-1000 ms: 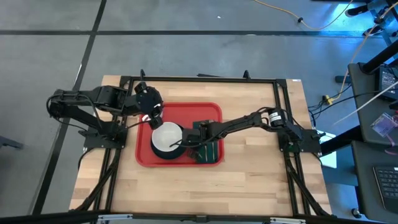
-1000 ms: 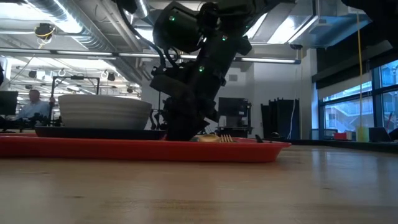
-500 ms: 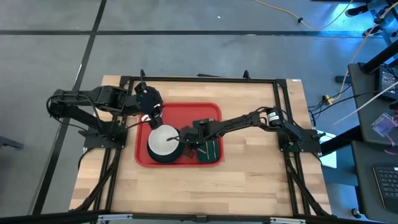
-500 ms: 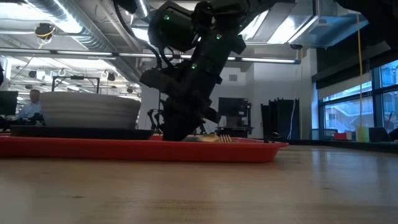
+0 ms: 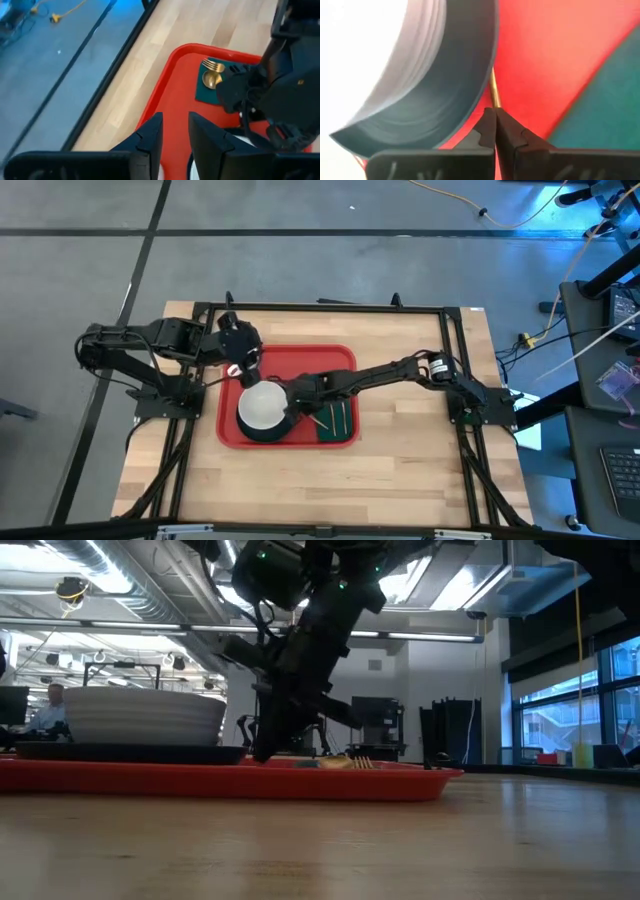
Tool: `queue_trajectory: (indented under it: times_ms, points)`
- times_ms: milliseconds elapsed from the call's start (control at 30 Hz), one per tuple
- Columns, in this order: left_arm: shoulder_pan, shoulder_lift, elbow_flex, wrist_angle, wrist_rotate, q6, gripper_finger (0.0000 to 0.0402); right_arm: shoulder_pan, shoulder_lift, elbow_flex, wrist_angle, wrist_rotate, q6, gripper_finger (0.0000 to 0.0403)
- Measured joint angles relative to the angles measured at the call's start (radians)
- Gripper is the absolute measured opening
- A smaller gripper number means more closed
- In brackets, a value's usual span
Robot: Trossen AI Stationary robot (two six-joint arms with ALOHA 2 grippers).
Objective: Set up tray
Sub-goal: Put the gold knife to the left of the gold spoon on the green napkin on the red tray
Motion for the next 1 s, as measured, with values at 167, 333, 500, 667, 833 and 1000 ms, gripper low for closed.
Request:
queue_trajectory:
  times_ms: [167,333,500,667,833,1000]
  points:
    - [0.000,0.000,0.000,0.000,0.001,0.117,0.0086,0.001,-0.001,0.028,-0.038,0.021,-0.033,0.0001]
    - [0.000,0.000,0.000,-0.001,0.001,0.153,0.0086,0.005,-0.003,0.034,-0.044,-0.022,-0.122,0.0014]
    - [0.000,0.000,0.000,-0.001,0.014,0.155,0.0086,0.005,-0.003,0.033,-0.050,-0.082,-0.196,0.0048]
    - [0.000,0.000,0.000,-0.001,0.056,0.155,0.0086,0.005,-0.003,0.033,-0.077,-0.031,-0.247,0.0123]
    - [0.000,0.000,0.000,-0.001,0.062,0.155,0.0086,0.011,-0.003,0.032,-0.129,0.035,-0.444,0.0183]
    - [0.000,0.000,0.000,-0.001,0.062,0.164,0.0086,0.037,-0.003,0.032,-0.124,0.023,-0.467,0.0197]
